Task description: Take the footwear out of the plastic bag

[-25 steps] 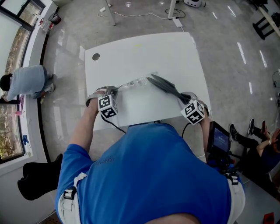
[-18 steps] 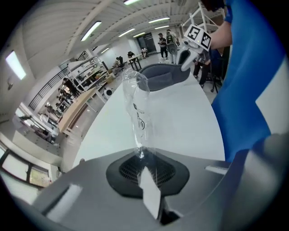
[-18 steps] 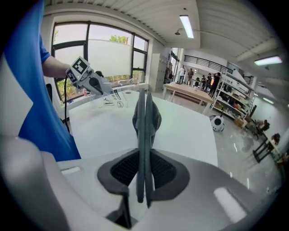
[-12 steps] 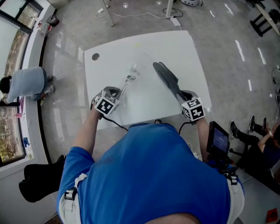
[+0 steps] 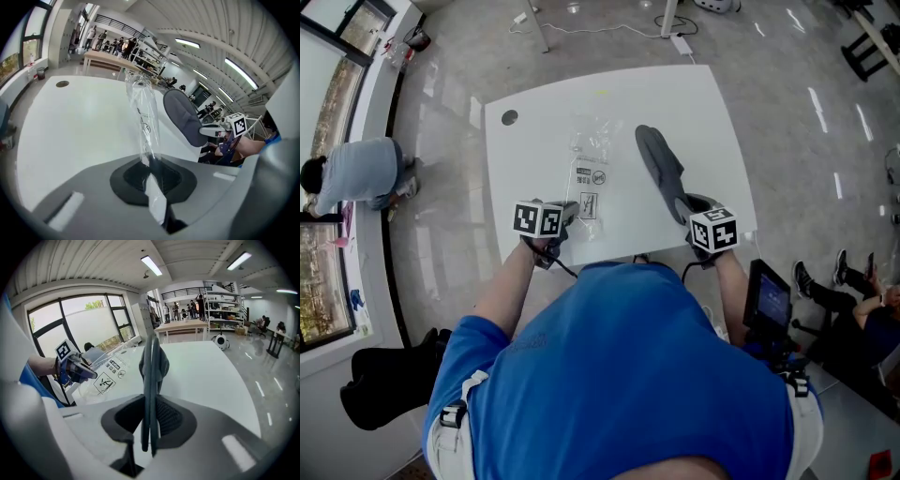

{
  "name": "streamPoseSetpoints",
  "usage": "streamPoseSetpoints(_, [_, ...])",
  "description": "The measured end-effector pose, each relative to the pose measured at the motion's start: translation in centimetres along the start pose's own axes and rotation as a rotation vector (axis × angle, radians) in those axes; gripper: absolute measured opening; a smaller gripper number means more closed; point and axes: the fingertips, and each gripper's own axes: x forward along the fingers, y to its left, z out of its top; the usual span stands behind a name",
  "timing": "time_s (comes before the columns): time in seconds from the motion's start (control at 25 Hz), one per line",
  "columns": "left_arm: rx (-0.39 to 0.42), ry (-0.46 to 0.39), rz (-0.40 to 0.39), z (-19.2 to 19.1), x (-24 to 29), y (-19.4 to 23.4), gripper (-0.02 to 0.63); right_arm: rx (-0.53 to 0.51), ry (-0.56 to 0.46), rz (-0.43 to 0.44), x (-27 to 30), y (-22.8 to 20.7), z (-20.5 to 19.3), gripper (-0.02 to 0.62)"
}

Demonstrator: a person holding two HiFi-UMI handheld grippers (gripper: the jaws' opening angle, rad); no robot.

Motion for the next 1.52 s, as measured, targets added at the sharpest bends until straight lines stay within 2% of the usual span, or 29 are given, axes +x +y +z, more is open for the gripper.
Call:
streamPoseSetpoints(0.12, [-0.016,-0.007,0.034,-0.5,0.8,0.3,0.028,0.001,0.010,0.007,0.3,0.5,-0.3,0.069])
streamPoseSetpoints(0.24, [0.004,-0.019,0.033,-0.5,1.1,0.2,0.175,0.003,0.019,0.011,0.7,0.7,-0.6,0.069])
streamPoseSetpoints(0.28, [0.017,-0.020,0.036,-0.5,1.1,0.2,0.193,0.004,0.022,0.012,0.8,0.6,-0.7,0.069])
streamPoseSetpoints(0.48, [0.111,0.000,0.085,-1.0,0.9,0.6,0.364,0.019,0.041,0.003,1.2,0.5,-1.1,0.069])
streamPoseSetpoints(0.64, [0.210,-0.015,0.158,-0.5,-0.1,0.9,0.433,0.039,0.059,-0.006,1.4,0.2,-1.5,0.069])
streamPoseSetpoints(0.72, [0.249,-0.034,0.188,-0.1,-0.9,0.8,0.453,0.063,0.062,-0.006,1.5,0.0,-1.7,0.069])
streamPoseSetpoints(0.96, [0.303,-0.113,0.190,0.3,-2.6,0.0,0.495,0.196,0.044,0.008,1.3,-0.8,-1.8,0.069])
streamPoseSetpoints(1.16, [0.350,-0.142,0.223,0.1,-3.4,-0.5,0.497,0.307,0.025,0.014,1.3,-2.1,-2.4,0.074])
streamPoseSetpoints(1.32, [0.389,-0.175,0.235,0.5,-3.5,-1.6,0.497,0.336,0.044,-0.015,1.6,-3.2,-3.0,0.089])
streamPoseSetpoints(1.52, [0.414,-0.239,0.206,1.6,-3.6,-3.6,0.496,0.340,0.054,-0.043,1.8,-3.8,-3.4,0.106])
